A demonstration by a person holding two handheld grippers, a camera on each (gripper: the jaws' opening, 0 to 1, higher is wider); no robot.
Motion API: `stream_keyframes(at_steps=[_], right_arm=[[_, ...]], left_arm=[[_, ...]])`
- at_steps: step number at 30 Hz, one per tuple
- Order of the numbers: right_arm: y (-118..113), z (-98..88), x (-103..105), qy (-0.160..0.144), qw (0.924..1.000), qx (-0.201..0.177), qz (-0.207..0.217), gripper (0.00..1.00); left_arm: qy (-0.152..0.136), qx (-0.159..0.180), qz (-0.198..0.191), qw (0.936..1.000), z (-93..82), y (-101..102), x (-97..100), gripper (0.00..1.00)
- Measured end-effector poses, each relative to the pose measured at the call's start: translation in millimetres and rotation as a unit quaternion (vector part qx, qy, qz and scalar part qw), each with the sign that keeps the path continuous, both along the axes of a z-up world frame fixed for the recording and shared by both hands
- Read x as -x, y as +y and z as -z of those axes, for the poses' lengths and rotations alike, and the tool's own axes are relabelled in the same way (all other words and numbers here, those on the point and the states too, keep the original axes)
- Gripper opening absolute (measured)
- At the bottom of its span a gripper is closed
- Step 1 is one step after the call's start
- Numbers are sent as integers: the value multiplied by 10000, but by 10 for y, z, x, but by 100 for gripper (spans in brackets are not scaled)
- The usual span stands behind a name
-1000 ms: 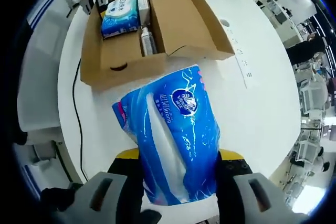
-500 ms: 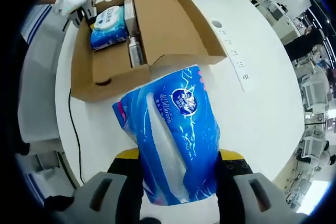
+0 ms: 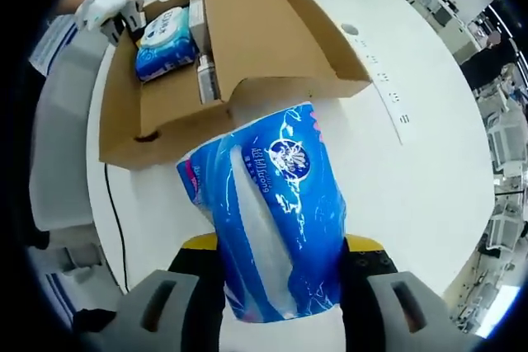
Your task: Operate the shoe box by opening the lid, removing the specified soft item, and placing it in the target area until the item is outside and the box remains undamaged.
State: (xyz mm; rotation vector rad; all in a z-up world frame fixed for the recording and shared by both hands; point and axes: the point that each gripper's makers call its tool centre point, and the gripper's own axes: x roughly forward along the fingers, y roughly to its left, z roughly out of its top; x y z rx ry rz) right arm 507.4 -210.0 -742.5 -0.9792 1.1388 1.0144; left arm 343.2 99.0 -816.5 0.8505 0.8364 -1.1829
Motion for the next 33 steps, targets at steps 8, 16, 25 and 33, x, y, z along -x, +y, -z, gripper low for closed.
stream_keyframes(at_steps=[8, 16, 25, 33], right_arm=[[-11, 120, -42, 21, 10000, 40, -25, 52], [6, 232, -35, 67, 9998, 119, -175, 52], [-29, 331, -50, 125, 9998, 166, -69, 52], [-53, 423, -29, 129, 9997, 200, 85, 53]], left_arm=[[-3, 4, 4, 10000, 3, -4, 0, 3], [3, 3, -10, 10000, 3, -2, -3, 4], [13, 3, -24, 10000, 12, 0, -12, 4], [12, 4, -26, 10000, 8, 4, -9, 4]])
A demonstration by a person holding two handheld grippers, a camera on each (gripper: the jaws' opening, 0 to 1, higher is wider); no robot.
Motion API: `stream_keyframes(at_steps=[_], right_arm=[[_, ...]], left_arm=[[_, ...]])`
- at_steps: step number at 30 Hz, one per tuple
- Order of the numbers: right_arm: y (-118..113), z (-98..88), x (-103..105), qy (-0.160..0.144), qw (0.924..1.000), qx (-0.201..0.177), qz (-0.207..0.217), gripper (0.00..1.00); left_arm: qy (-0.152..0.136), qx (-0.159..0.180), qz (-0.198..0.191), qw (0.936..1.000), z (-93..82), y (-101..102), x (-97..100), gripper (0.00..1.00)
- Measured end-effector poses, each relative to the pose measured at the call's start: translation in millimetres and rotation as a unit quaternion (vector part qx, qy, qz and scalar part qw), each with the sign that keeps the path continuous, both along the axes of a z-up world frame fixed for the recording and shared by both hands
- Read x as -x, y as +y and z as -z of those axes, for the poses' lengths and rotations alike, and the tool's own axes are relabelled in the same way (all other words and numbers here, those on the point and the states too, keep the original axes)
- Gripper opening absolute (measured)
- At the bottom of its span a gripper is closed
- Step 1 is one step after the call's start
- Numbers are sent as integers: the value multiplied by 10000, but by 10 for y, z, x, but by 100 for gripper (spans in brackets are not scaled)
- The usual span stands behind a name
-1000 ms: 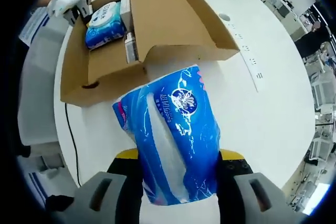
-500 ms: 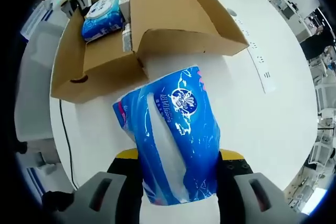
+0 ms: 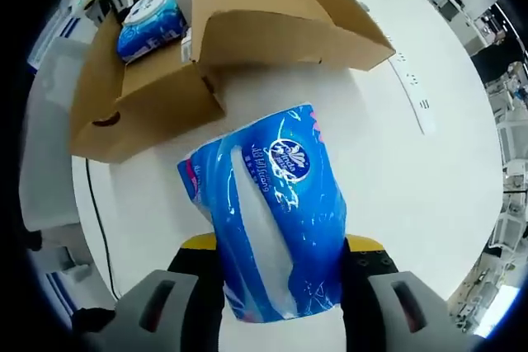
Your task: Operate the shoe box by opening the lid, removing the specified soft item, and placing it in the target area until the item is outside and the box remains undamaged.
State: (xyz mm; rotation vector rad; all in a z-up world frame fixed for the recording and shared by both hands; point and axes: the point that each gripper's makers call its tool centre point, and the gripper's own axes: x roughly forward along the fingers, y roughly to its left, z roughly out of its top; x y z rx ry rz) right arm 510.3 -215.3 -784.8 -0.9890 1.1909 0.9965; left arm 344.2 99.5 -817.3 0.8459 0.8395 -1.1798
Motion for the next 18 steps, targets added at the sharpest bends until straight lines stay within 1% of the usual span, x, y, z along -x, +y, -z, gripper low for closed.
stream_keyframes(at_steps=[2, 5, 8, 13, 15, 17, 18], right_arm=[[10, 2, 22, 46, 10000, -34, 10, 53], [17, -9, 19, 19, 10000, -52, -50, 54], [9, -5, 21, 30, 10000, -52, 23, 54], [11, 5, 17, 40, 10000, -48, 12, 56], [1, 9, 24, 80, 9999, -31, 105, 58], [8, 2, 2, -32, 10000, -46, -78, 60], [6, 2, 18, -16, 10000, -34, -63, 61]], left_arm=[[0, -1, -6, 10000, -1, 2, 2, 4], [7, 0, -2, 10000, -1, 2, 3, 4], [3, 0, -3, 10000, -2, 3, 7, 4], [-6, -1, -10, 10000, 0, 3, 11, 4], [-4, -1, -15, 10000, 2, 2, 11, 4], [0, -2, -20, 10000, 1, 1, 10, 4], [-1, -2, -18, 10000, 0, 0, 8, 4]])
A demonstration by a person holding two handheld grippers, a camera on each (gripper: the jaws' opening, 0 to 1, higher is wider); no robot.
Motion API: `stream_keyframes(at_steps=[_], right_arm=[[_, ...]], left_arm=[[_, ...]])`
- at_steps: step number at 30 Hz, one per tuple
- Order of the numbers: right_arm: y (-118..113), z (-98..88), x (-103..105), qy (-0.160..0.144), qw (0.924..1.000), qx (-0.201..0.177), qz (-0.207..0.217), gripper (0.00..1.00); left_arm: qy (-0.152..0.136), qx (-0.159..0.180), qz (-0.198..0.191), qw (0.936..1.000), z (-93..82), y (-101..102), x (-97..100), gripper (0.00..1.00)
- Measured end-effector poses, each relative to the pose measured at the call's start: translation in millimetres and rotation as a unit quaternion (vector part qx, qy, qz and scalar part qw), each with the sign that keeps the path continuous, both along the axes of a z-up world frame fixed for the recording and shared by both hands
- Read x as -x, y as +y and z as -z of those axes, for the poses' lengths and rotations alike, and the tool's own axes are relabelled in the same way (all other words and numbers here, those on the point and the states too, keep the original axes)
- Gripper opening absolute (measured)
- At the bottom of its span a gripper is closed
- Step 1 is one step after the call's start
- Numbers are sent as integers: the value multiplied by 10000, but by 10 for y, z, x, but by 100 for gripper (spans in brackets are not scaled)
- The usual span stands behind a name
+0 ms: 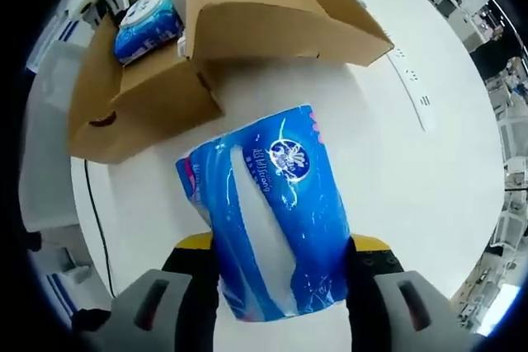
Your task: Operate the shoe box by opening the lid, removing the specified soft item, and placing it in the target area until the item is outside and the box remains undamaged.
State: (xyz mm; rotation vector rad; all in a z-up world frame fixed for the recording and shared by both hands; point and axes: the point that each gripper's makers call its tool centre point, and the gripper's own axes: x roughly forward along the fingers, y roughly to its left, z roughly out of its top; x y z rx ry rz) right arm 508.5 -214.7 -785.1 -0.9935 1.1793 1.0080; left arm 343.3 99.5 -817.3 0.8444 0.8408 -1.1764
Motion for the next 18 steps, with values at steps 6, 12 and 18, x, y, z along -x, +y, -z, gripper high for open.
stream_keyframes(at_steps=[6, 12, 18], right_arm=[[18, -27, -10, -183, 9995, -37, -273, 62], [32, -72, -40, -265, 9991, -302, -145, 64], [22, -165, -18, -354, 9986, -400, 29, 65]], left_arm=[[-9, 1, 12, 10000, 3, 0, -3, 4], [25, -9, -23, 10000, -1, -2, 2, 4], [9, -9, 0, 10000, -4, -2, -1, 4]])
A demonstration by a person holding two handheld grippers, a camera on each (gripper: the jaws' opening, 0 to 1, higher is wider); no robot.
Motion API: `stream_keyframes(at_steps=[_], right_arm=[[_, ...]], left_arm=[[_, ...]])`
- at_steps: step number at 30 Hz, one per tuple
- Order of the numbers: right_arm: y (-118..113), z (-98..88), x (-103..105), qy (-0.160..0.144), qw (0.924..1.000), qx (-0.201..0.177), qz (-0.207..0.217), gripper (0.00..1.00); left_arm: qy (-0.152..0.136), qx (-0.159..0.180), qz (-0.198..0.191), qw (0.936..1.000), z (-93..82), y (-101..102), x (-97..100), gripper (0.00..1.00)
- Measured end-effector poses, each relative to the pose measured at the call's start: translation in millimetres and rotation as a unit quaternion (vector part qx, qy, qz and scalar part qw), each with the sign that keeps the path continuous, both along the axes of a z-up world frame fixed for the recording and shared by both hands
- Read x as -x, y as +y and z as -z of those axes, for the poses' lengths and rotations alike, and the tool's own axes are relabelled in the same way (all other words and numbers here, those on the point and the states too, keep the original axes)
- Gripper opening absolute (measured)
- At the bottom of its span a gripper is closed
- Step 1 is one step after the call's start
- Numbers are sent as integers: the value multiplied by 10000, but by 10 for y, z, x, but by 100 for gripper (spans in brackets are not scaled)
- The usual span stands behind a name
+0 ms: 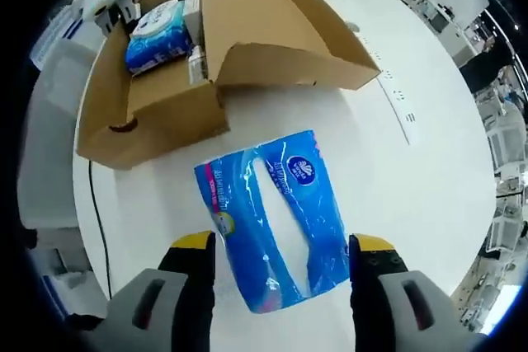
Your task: Operate the shoe box by opening the lid, removing the specified soft item, and placing it in the target area until the item is outside and the box remains undamaged.
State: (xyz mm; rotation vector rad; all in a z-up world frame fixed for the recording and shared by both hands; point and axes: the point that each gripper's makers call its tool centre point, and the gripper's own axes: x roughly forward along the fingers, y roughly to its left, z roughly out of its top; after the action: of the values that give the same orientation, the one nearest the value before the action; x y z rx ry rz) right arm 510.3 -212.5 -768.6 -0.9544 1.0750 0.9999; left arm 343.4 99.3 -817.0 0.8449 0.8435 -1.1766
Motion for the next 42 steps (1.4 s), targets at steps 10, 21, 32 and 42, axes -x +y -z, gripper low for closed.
stream_keyframes(at_steps=[10, 21, 32, 42], right_arm=[[104, -382, 135, -241, 9982, -277, 484, 65], [87, -670, 289, -684, 9949, -353, 649, 56], [224, -931, 498, -1044, 9904, -668, 616, 59], [190, -1101, 589, -1497, 9871, -428, 362, 47]], left_arm=[[-32, 4, 43, 10000, -1, 1, -5, 4], [-67, 8, 91, 9999, -15, 0, 1, 4], [-79, 28, 113, 9999, -15, 15, 8, 4], [-63, 34, 91, 9999, -16, 22, 6, 4]])
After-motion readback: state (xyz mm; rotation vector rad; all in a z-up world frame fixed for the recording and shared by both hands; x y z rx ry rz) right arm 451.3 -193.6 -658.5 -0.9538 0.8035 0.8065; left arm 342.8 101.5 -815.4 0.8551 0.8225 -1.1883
